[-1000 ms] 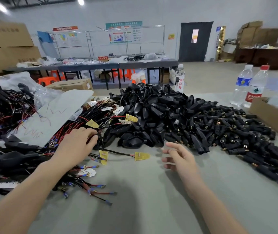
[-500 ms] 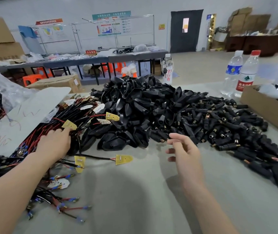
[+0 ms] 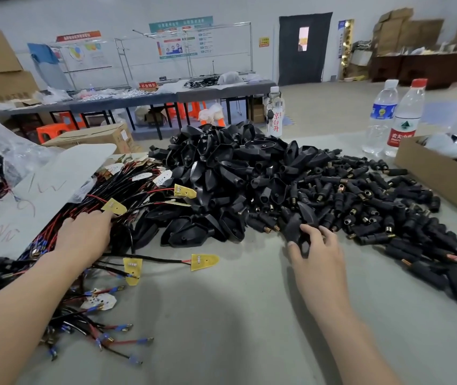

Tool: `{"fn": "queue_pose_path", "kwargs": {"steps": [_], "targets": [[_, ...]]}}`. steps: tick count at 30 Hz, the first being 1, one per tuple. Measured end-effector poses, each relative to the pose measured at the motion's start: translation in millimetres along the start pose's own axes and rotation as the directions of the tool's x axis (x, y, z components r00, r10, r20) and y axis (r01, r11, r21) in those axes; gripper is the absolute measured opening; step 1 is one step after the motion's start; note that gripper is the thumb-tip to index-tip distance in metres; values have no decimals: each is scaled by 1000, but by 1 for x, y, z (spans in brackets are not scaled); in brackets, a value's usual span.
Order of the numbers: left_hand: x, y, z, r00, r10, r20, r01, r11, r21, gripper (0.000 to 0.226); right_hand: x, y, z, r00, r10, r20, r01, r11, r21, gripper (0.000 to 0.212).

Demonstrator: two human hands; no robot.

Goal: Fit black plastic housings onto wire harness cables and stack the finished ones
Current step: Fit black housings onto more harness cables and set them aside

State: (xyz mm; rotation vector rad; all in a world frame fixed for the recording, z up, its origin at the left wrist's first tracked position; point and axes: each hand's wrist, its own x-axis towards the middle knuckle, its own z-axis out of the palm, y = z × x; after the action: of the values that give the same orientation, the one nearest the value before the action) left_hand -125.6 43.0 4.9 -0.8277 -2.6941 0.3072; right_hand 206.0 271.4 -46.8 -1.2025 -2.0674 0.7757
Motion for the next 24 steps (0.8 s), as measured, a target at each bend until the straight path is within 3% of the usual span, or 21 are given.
{"fn": "queue_pose_path", "kwargs": {"steps": [4,8,12,16,20,22,24], "targets": [[-6,4,-39,961,71,-266,-137,961,-242,27,0,0,-2,999,35,34,-33,998,-59,50],[-9,15,-102,864,92,-495,-282,904,-323,25,2,-1,-3,998,52,45,-47,994,-101,54],[-16,33,-168,791,-77,-607,-387,705,-594,24,2,-2,-3,995,87,44,-80,986,-145,55],[-32,49,-203,839,-300,-454,-417,183,-891,15,3,-3,-5,992,113,63,-102,984,-149,52],[-55,68,-162,946,-322,-43,-153,-323,-934,15,4,-2,-6,994,106,40,-101,988,-118,50],[-70,86,-123,952,-274,137,-5,-461,-888,17,5,-1,-5,994,109,33,-104,987,-121,53],[-86,104,-89,926,-242,289,131,-512,-849,21,5,0,-4,994,99,41,-90,980,-180,58]]}}
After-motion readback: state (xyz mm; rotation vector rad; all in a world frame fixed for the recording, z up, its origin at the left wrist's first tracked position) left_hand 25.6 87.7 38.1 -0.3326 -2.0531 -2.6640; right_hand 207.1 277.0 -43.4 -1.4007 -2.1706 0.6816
